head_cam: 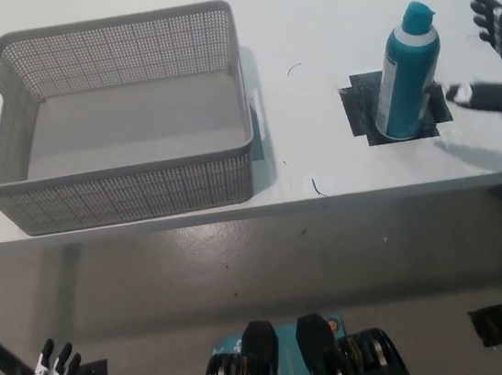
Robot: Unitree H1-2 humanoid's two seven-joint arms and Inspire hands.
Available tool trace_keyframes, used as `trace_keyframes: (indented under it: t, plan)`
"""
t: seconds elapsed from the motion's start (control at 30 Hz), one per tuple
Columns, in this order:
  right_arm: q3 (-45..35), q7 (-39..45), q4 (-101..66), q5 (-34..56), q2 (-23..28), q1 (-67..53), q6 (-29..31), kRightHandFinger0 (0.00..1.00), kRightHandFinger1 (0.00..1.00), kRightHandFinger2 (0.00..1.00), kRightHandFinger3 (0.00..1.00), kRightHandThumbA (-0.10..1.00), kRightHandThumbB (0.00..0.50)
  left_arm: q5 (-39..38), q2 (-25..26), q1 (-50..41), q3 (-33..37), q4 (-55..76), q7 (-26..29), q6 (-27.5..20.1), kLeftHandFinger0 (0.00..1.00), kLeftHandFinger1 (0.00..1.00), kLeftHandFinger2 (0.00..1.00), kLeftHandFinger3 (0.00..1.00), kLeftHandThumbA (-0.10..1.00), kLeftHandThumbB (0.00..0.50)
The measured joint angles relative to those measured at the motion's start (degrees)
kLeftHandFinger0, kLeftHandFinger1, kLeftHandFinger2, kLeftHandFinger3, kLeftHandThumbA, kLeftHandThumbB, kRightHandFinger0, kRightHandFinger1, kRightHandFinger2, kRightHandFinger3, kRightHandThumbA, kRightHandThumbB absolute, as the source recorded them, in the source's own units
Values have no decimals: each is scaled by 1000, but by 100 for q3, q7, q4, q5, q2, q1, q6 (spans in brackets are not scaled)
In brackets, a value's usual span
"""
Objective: Use the right hand to pick up an air purifying spray and put it inside a container
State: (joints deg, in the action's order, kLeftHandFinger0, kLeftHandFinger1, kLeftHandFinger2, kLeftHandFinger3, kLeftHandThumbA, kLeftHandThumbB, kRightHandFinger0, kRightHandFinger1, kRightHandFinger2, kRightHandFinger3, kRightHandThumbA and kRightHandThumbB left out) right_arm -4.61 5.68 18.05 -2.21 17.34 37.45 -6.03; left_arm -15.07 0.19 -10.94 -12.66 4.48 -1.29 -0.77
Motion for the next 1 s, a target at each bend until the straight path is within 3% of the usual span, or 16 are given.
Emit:
trace_keyframes:
  t: [0.1,0.13,0.33,0.53,0.57,0.7,0.73,0.77,0.8,0.83,0.87,0.93,1.0]
  plan:
    - [-81,-74,318,21,-143,248,-4,1000,1000,1000,1000,1000,500,-10,6,11,1,1,1,6,1000,1000,1000,1000,913,184]
    - [-98,-98,492,23,-193,328,5,1000,1000,1000,1000,1000,500,-10,8,16,2,5,2,14,1000,1000,1000,1000,881,155]
    - [-103,-223,1275,8,-387,478,65,1000,1000,1000,1000,1000,500,-14,9,36,15,54,1,49,1000,1000,1000,1000,838,117]
    - [-57,-369,1676,-24,-536,479,142,1000,1000,1000,1000,1000,500,-13,37,68,59,56,-4,73,1000,1000,1000,1000,802,120]
    - [-44,-400,1725,-29,-559,478,168,1000,1000,1000,1000,1000,500,-13,47,81,68,62,-5,87,1000,1000,1000,1000,814,92]
    - [-34,-457,1920,-30,-648,478,318,1000,1000,1000,1000,1000,500,-19,95,110,105,92,-15,151,1000,1000,1000,1000,800,72]
    - [-50,-464,2066,-4,-699,477,340,1000,1000,1000,1000,909,500,-25,122,110,117,100,-21,182,1000,1000,1000,1000,798,39]
    - [-72,-481,2150,9,-734,477,346,1000,1000,1000,1000,724,499,-26,143,106,127,119,-24,201,1000,1000,1000,1000,806,21]
    - [-98,-546,2225,10,-772,476,353,1000,1000,1000,1000,715,500,-25,164,102,140,141,-29,210,1000,1000,1000,1000,807,20]
    - [-138,-625,2268,9,-822,473,359,1000,1000,1000,1000,381,442,-25,185,100,150,151,-39,215,1000,1000,1000,1000,794,16]
    - [-193,-722,2300,11,-883,473,375,796,794,779,948,-7,337,-25,207,100,161,155,-48,222,1000,1000,1000,1000,781,1]
    - [-387,-936,2366,33,-1045,474,454,675,610,566,604,-99,347,-25,229,102,175,157,-52,242,1000,1000,1000,1000,772,0]
    - [-608,-1184,2408,68,-1230,470,567,605,531,506,532,-100,341,-25,227,92,205,157,-57,252,1000,1000,1000,1000,786,11]
